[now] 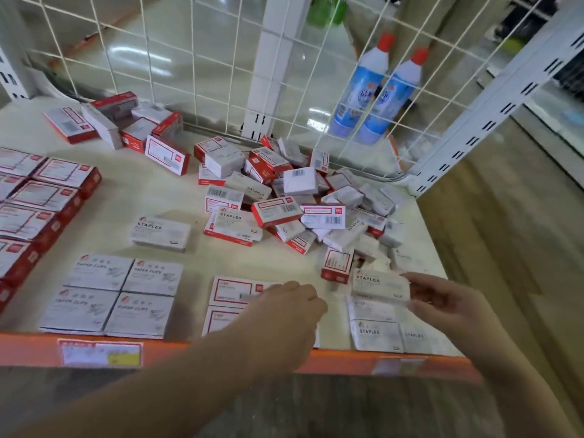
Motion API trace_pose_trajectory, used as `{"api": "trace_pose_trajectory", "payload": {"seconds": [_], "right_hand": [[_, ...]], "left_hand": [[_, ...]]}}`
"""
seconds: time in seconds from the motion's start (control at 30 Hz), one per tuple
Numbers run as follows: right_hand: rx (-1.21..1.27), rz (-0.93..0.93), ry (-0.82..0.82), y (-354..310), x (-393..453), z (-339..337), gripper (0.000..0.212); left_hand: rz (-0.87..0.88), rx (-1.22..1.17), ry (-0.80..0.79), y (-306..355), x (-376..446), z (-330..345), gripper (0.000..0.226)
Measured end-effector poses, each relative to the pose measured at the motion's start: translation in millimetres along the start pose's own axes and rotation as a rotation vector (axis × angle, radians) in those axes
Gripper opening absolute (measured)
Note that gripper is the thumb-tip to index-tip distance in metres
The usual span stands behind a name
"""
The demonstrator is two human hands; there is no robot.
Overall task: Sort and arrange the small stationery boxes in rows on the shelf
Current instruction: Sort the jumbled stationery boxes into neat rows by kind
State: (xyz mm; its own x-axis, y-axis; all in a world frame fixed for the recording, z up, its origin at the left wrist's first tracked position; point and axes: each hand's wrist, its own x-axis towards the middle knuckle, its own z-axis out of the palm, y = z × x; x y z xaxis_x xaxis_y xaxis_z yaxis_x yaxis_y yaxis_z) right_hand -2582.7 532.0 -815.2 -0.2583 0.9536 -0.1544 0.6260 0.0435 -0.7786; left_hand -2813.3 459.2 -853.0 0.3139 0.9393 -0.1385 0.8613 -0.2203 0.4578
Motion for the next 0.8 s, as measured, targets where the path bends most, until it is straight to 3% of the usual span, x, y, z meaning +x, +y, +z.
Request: {"api": "trace_pose_trajectory", "payload": {"seconds": [0.2,0.57,0.8], "right_hand": [[0.069,0.044,0.016,12.7,-5.1,-24.4,0.031],[-0.026,0.059,0.123,37.1,-0.2,-31.4,0.036],[-0.062,0.080,0.131,42.4,-4.3,-49.0,0.034]], "left_hand": [[0.073,0.025,-0.057,17.2,15.0,4.3,0.038],[0.167,0.035,-0.097,22.8,31.1,22.9,0.054],[0.333,0.081,-0.101,29.0,42.2,35.9,0.059]]}}
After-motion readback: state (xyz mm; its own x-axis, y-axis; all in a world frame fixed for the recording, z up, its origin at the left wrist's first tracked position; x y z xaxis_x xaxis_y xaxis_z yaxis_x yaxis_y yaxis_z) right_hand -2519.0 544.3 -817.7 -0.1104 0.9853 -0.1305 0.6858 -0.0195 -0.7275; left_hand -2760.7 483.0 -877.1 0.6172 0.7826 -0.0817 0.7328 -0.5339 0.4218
